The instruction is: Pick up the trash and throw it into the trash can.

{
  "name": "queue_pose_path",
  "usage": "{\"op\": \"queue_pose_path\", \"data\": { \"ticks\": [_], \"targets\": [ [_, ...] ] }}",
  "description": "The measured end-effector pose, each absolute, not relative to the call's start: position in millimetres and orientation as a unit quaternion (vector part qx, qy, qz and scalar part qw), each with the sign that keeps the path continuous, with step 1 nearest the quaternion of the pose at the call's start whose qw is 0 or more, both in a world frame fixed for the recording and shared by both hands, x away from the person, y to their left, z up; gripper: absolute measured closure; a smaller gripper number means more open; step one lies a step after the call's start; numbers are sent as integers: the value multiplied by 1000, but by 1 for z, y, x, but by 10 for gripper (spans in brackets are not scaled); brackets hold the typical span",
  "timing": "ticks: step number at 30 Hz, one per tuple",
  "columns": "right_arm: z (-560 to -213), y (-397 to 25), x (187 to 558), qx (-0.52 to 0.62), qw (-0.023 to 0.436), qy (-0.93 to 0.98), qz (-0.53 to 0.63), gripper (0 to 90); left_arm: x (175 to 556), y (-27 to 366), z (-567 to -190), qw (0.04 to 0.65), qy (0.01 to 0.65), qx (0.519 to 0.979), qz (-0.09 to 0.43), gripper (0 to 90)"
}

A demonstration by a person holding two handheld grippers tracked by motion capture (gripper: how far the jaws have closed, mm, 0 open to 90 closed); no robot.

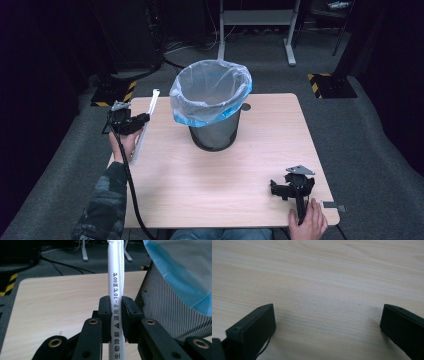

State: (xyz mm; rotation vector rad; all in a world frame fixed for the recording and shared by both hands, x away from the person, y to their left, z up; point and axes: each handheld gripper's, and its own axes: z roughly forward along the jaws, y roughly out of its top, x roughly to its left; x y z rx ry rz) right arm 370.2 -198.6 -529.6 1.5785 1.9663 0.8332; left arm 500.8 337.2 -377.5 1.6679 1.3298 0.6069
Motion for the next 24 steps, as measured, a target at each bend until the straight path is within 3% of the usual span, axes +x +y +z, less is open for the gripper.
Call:
{"op": "queue_pose_path", "data": {
  "ticks": [24],
  "targets": [
    [-530,-199,370,577,241,719,305,0,524,313,-301,470,501,667,290,785]
  ]
}}
